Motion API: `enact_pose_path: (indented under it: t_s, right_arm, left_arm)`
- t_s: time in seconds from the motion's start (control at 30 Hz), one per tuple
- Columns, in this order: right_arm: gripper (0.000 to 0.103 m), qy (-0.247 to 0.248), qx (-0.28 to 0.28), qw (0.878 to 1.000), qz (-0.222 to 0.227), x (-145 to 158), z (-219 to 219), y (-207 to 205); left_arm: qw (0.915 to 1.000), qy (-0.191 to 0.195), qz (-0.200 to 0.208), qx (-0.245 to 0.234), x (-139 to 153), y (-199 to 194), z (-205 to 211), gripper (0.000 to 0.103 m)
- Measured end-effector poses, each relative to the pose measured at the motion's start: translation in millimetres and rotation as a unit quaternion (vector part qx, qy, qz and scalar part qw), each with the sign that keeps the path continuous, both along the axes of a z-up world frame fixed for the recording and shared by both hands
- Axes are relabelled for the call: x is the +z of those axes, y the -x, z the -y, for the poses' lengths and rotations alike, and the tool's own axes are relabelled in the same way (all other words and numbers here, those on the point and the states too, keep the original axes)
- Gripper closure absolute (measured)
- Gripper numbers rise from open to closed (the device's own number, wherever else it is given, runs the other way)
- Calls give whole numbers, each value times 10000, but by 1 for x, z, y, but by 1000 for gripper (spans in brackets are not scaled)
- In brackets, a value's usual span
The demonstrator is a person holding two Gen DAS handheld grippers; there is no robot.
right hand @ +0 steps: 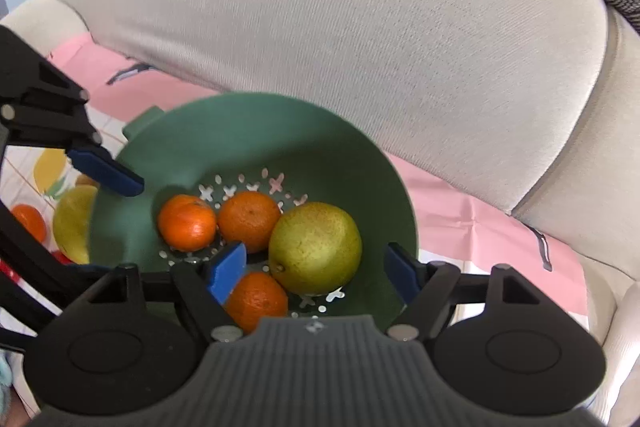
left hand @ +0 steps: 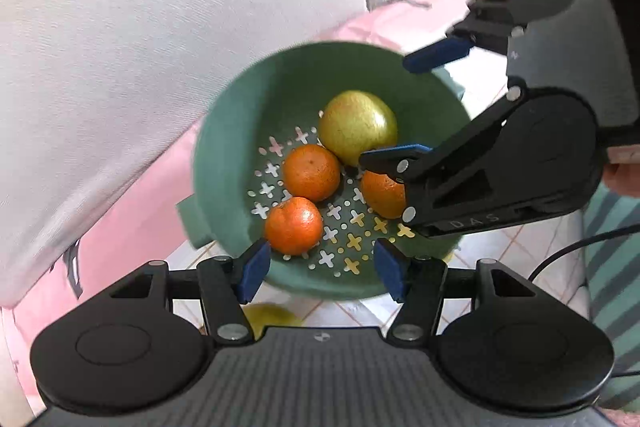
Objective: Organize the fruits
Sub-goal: 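Withdraw both open tools back toward the remaining fruit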
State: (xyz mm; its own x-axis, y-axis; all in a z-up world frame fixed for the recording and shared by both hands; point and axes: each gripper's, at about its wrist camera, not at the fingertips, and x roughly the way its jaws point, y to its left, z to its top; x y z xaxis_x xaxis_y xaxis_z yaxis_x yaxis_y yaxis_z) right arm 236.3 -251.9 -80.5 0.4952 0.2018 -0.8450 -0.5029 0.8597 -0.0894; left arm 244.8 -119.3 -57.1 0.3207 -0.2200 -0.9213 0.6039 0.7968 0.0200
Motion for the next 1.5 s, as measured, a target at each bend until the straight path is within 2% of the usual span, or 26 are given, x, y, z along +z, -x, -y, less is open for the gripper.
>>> enact_pose_path:
  t_s: [0.27,0.5,0.67,0.83,1.17,1.5]
  right_arm:
    - [28,-560,-313,9977,235,26,-1,27]
    - [29,-1241,-591,9894,477,45,-2,60]
    - [29,-1659,-713,9818,590,45,-10,91]
    - [29,-2041,-817,9739,557,38,-22,120]
    - [29,-1948,-537,9781,505,16,-52,150]
    - [38,-1345,87,9869,888,-11,-88,152]
  left_arm:
    - [9979,172,466,407,32,30,-26,33]
    - [9908,452,820,980,61,59,-60,33]
    - [9816,690,961,1496,68,83,-88,33]
    - [9755,683,975,1849,63,105,-111,33]
    - [9694,728,774,2212,33,134,-139,33]
    - [9611,929,624,2525,3,134,-150,33]
